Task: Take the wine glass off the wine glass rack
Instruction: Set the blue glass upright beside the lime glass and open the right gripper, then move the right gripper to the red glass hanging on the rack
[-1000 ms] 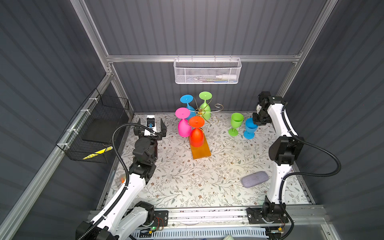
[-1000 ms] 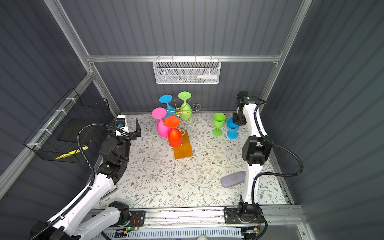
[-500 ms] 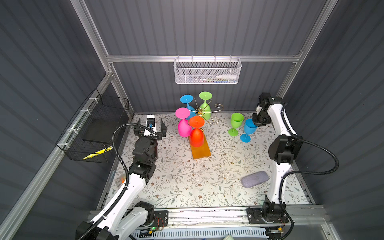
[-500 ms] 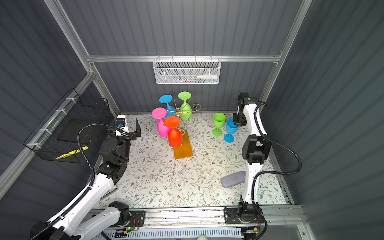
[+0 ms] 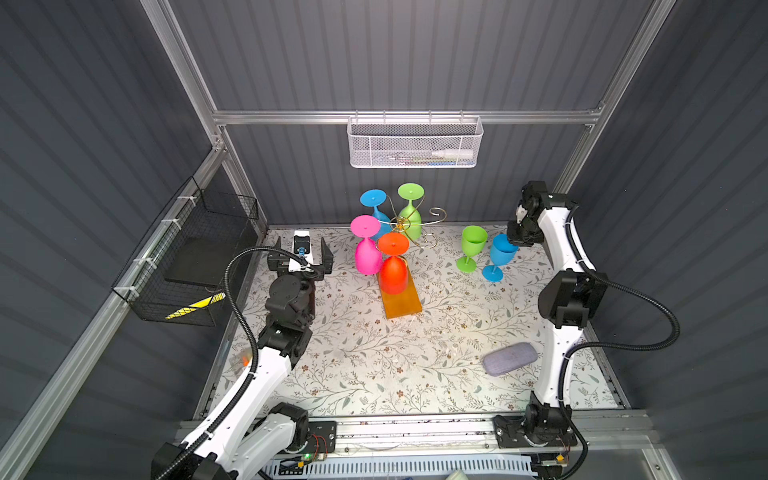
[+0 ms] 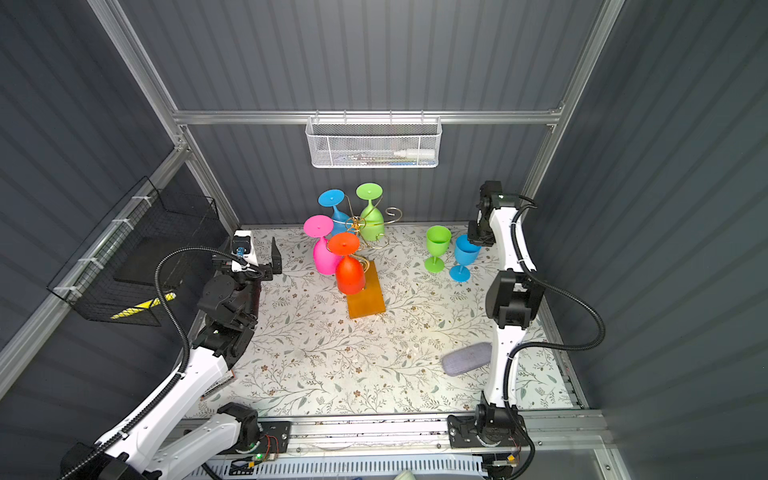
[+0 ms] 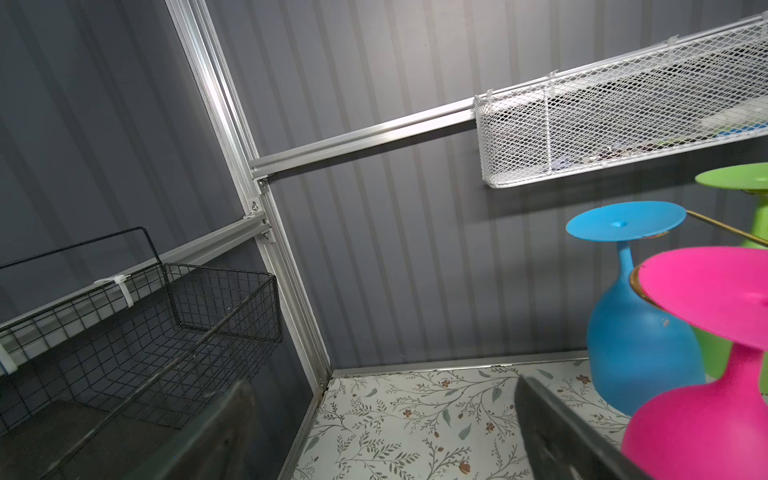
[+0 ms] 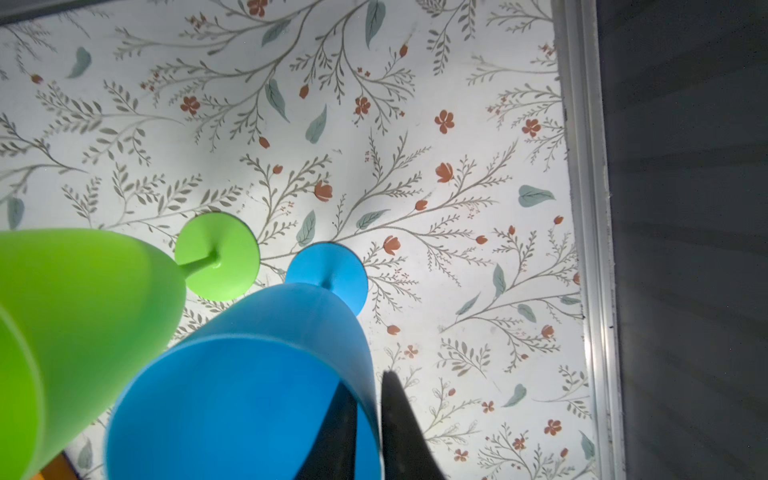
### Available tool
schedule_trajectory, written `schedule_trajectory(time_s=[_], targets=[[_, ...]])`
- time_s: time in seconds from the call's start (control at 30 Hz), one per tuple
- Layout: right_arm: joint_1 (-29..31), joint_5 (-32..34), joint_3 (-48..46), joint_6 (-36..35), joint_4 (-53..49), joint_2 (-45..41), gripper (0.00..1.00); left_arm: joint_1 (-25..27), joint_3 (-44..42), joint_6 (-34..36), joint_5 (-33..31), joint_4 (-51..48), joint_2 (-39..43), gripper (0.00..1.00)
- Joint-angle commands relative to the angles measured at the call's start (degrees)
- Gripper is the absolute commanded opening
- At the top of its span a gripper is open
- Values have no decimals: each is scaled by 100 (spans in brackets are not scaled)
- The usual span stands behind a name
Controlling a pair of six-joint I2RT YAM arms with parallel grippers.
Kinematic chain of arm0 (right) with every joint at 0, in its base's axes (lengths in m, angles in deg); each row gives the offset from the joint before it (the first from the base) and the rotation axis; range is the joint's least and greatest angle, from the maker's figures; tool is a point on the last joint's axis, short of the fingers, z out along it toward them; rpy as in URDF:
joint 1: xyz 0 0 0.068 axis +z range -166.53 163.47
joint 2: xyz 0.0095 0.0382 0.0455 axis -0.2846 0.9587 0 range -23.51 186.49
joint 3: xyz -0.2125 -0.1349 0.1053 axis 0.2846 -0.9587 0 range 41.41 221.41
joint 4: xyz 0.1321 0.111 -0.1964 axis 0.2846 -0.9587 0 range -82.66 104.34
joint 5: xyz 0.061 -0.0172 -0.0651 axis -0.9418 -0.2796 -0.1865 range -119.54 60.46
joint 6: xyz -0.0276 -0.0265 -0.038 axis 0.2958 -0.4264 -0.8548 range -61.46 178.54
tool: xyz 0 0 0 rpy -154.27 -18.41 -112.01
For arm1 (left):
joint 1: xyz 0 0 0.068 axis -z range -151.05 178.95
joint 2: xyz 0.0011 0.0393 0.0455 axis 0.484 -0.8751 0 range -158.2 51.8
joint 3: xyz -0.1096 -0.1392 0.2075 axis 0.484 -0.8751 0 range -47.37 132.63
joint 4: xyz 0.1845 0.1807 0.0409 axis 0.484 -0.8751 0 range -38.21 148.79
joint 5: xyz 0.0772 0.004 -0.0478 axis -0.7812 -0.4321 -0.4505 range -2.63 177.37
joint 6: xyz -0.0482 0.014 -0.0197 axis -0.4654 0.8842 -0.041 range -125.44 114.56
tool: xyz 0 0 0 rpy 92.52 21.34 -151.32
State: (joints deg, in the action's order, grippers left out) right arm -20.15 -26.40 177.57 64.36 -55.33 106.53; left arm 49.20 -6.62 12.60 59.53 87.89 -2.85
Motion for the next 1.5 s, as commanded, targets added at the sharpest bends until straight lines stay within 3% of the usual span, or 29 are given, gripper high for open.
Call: schedule_trajectory(time_s=[0.0,0.2,0.4,0.63,0.77,0.97,1.23,1.47], targets=[[-41,-153,255,100,46,195,22,-26,-54,112,20,-10,26,100],[-50,-313,442,165,119,128,37,-29,-41,110,25,-18,33,100],[-51,-430,386,186,256,-206,47,-24,-41,102,41,-12,34,100],[-48,-938,212,379,451,-955,47,-29,-58,107,23,-15,59,99],[-34,-1840,-934,746,1262,-2026,44,-27,-39,111,22,-34,42,99],[158,-3035,-3417,1637,3145,-4121,44,-30,-34,98,6,-36,17,100],[1395,-2919,-5710,2385,4175,-6114,47,-30,-38,80,-21,-53,16,100],[2489,-2748,-6897,3399,5356,-6974,44,-30,-32,40,-25,-62,-36,99]])
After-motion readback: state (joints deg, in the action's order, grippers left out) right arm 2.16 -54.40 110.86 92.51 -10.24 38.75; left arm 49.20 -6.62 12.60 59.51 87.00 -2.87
